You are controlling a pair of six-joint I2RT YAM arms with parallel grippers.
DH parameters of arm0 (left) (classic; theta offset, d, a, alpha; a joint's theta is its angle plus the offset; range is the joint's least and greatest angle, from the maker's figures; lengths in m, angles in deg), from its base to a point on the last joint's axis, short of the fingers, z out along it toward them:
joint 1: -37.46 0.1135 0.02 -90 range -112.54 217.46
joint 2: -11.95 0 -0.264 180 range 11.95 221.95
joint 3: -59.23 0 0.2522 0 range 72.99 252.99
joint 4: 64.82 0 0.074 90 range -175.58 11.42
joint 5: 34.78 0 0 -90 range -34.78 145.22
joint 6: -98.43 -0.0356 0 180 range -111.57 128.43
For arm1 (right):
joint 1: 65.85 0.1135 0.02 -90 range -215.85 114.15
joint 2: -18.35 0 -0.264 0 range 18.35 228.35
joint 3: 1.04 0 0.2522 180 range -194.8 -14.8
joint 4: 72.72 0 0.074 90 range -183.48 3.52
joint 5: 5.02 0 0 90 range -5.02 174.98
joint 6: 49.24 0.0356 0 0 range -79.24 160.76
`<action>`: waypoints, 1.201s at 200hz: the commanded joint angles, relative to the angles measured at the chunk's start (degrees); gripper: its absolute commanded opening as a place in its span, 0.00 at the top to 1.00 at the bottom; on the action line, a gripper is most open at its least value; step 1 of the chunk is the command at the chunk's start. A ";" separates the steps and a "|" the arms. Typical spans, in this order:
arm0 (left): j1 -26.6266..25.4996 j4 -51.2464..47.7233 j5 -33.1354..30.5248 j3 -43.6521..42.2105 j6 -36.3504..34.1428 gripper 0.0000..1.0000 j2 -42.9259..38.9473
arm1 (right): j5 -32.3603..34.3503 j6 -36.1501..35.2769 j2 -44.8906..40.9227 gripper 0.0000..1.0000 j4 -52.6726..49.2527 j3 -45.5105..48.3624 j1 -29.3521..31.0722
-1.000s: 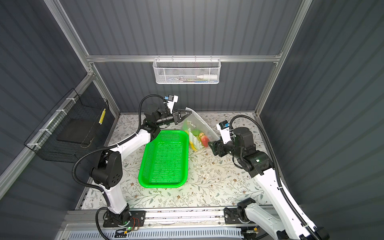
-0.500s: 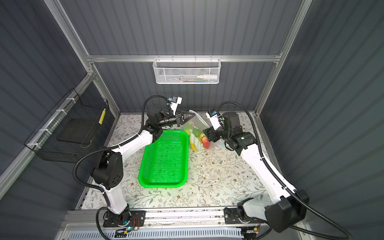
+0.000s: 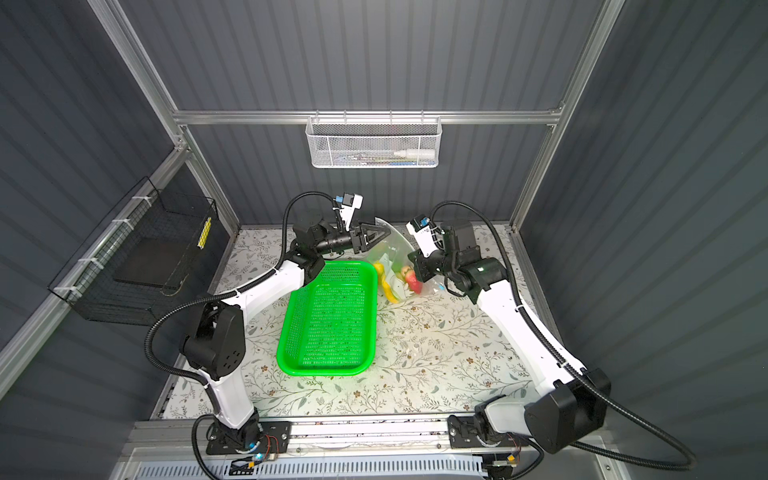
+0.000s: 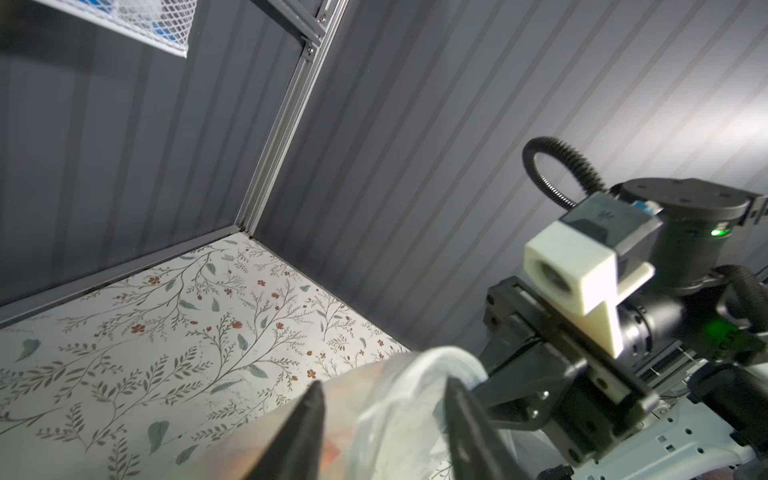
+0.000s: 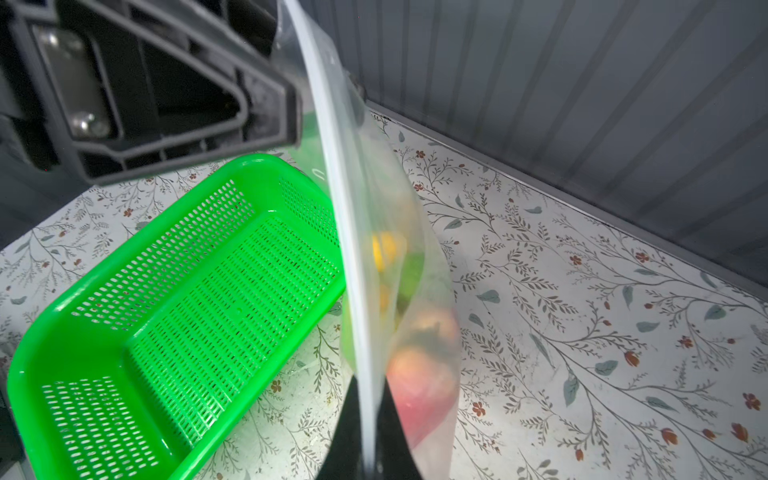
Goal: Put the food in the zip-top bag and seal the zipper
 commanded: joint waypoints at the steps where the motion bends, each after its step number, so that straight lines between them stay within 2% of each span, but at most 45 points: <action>1: 0.75 -3.27 -3.96 -3.41 -3.37 0.00 -5.00 | -1.05 5.27 -4.78 1.00 -0.55 -2.07 -0.03; 28: 2.16 -7.08 -11.15 -7.05 -6.05 0.00 -9.75 | -2.23 10.68 -8.77 1.00 -0.58 -2.03 -0.03; 44: 3.22 -8.51 -16.52 -10.15 -7.01 0.00 -12.71 | -8.49 14.71 -9.37 1.00 1.65 -1.60 0.06; 56: 4.37 -8.73 -20.82 -13.21 -6.51 0.00 -14.88 | -10.64 16.82 -8.97 1.00 2.97 -1.64 0.44; 83: 8.60 -10.69 -30.18 -20.00 -3.80 0.00 -19.46 | -10.60 19.03 -7.73 1.00 2.64 -2.12 1.85; 113: 13.51 -17.20 -35.20 -24.89 -3.73 0.00 -23.69 | -10.97 24.08 -9.67 1.00 3.20 2.37 2.17; 142: 15.01 -19.26 -41.08 -29.82 -5.62 0.01 -28.43 | -7.57 29.80 -13.79 1.00 6.02 11.54 2.04; 170: 15.36 -19.46 -46.54 -32.40 -6.14 0.00 -31.54 | -4.55 32.23 -13.80 0.99 8.11 16.82 0.53; 185: 15.59 -19.78 -48.73 -32.85 -6.09 0.00 -32.55 | -3.41 31.35 -13.03 0.99 7.20 17.60 -1.24; 207: 15.89 -20.93 -50.57 -33.19 -6.90 0.00 -33.63 | 2.26 28.28 -12.10 1.00 5.02 17.85 -4.85; 240: 17.18 -22.84 -51.50 -34.37 -7.66 0.00 -34.62 | 13.85 23.65 -8.90 1.00 1.83 18.72 -9.07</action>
